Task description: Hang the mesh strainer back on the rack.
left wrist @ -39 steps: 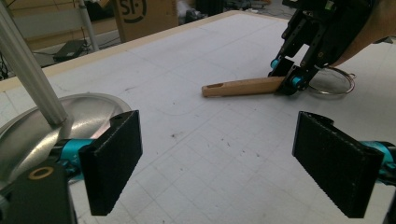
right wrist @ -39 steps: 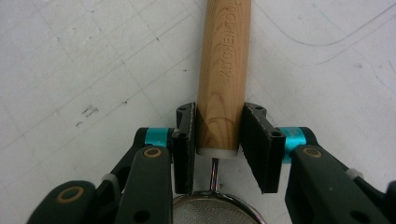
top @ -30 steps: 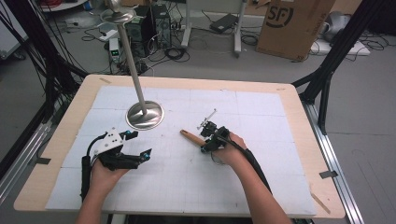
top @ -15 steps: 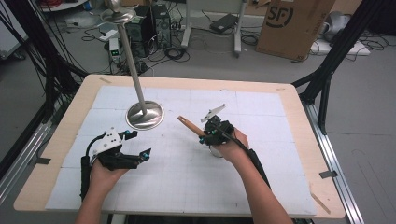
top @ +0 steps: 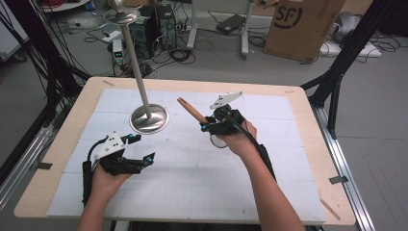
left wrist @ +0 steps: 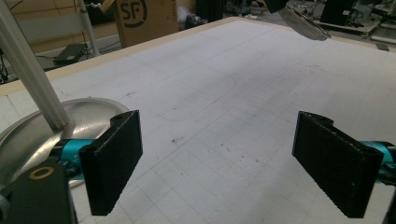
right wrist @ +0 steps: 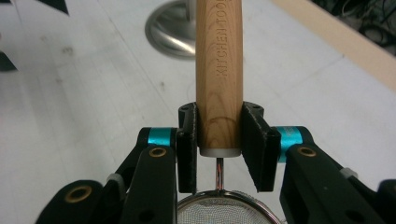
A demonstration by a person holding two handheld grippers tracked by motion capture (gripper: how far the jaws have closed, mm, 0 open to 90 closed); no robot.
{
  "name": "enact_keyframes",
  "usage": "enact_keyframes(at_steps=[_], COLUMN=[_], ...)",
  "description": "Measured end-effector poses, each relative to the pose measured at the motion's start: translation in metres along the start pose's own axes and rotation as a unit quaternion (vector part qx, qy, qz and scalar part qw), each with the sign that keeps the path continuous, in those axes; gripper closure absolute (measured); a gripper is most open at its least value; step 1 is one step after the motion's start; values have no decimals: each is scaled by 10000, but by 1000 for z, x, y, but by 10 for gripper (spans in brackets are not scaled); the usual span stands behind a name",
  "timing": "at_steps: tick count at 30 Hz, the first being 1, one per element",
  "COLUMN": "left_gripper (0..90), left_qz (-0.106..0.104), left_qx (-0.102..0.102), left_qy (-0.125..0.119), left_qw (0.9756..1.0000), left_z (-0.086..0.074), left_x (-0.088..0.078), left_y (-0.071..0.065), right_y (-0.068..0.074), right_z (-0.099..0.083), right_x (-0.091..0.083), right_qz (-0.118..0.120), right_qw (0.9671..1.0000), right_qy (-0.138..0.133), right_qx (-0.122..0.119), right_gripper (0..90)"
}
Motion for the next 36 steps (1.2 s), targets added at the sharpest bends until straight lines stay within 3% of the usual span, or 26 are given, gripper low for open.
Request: enact_keyframes(at_steps=[7, 13, 21, 36], left_gripper=[165, 165, 165, 165], left_qz=[7, 11, 6, -14], left_qx=[-10, -13, -20, -17], left_qy=[-12, -29, -57, -92], left_qw=[10000, 10000, 10000, 10000], left_z=[1, 1, 2, 4], left_x=[-1, -2, -2, -3], left_y=[1, 1, 1, 0], right_y=[-1, -4, -8, -6], right_z=[20, 44, 75, 117], right_x=[-4, -10, -22, -36], right_qz=[58, 108, 123, 107], right_qw=[9997, 9981, 9958, 9931], right_qy=[-234, -600, -907, -1107], right_qx=[-5, 53, -84, -366], right_gripper=[688, 688, 688, 688])
Point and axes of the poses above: each handheld gripper's, and its own axes: x roughly forward along the jaws, z roughly out of its top, y roughly to its left, the point moved 7 cm from there along x, roughly forward along the jaws, and after that the axes turned 3 degrees about -y, right-handed, at the moved point
